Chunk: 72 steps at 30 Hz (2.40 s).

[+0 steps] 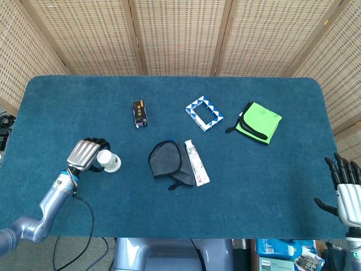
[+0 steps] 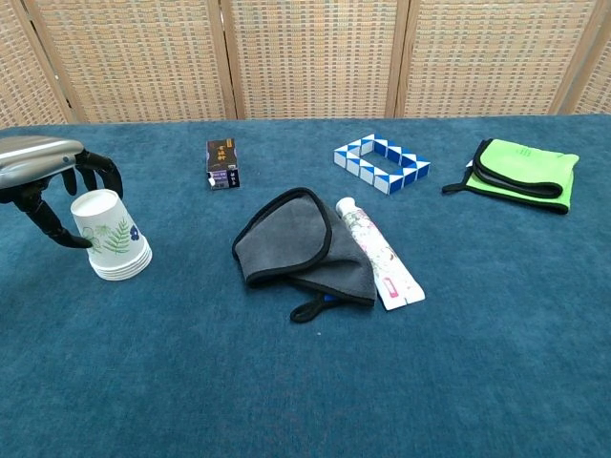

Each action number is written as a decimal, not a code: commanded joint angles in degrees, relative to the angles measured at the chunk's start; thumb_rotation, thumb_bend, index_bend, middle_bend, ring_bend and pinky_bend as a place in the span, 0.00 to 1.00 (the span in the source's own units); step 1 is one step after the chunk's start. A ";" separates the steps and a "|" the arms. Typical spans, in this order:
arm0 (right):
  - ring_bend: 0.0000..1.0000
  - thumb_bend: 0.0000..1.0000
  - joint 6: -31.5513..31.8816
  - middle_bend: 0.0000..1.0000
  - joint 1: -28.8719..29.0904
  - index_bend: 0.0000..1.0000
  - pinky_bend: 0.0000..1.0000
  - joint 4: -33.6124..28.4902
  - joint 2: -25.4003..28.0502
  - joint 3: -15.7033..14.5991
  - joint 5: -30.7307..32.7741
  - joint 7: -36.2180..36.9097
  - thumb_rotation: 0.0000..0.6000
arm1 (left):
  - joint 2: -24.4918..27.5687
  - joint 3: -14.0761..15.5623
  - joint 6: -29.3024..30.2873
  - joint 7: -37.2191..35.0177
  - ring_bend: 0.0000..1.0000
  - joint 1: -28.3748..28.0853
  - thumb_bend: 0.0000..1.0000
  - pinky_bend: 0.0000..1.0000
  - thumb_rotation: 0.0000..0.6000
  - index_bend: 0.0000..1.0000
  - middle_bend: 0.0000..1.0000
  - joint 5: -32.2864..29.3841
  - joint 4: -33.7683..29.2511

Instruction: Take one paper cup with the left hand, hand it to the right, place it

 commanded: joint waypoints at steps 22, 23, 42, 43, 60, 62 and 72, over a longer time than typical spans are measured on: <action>0.00 0.00 -1.95 0.00 0.75 0.00 0.00 0.45 -0.64 -0.39 0.34 -1.10 1.00 | 4.28 -1.26 4.76 -25.82 0.43 0.33 0.12 0.42 1.00 0.51 0.46 5.73 -6.69; 0.00 0.00 -2.17 0.00 0.89 0.00 0.00 0.50 -0.68 -0.51 0.11 -0.98 1.00 | 4.72 -1.36 4.76 -28.80 0.43 0.19 0.12 0.42 1.00 0.51 0.46 6.45 -7.37; 0.00 0.04 0.91 0.00 9.85 0.19 0.00 16.55 -6.18 0.39 -14.80 10.00 1.00 | -4.99 -5.84 -2.67 -69.43 0.44 -8.84 0.14 0.42 1.00 0.53 0.47 6.03 -5.96; 0.00 0.05 1.14 0.00 10.22 0.20 0.00 17.11 -6.44 0.51 -15.13 10.37 1.00 | -5.55 -5.96 -3.21 -70.19 0.44 -9.28 0.14 0.42 1.00 0.53 0.47 5.85 -5.40; 0.00 0.22 2.15 0.05 18.73 0.34 0.00 20.70 -10.82 1.92 -21.04 12.86 1.00 | -13.29 -11.63 -12.06 -78.23 0.44 -18.35 0.19 0.42 1.00 0.54 0.48 1.23 1.95; 0.00 0.23 1.88 0.05 19.99 0.36 0.00 21.20 -11.53 2.17 -21.73 12.51 1.00 | -13.58 -12.02 -13.12 -78.65 0.44 -19.25 0.19 0.42 1.00 0.54 0.48 1.03 2.37; 0.00 0.27 4.33 0.09 26.22 0.42 0.00 24.77 -16.88 4.43 -24.74 12.92 1.00 | -15.16 -12.80 -15.82 -79.89 0.44 -22.03 0.19 0.42 1.00 0.54 0.48 0.71 4.07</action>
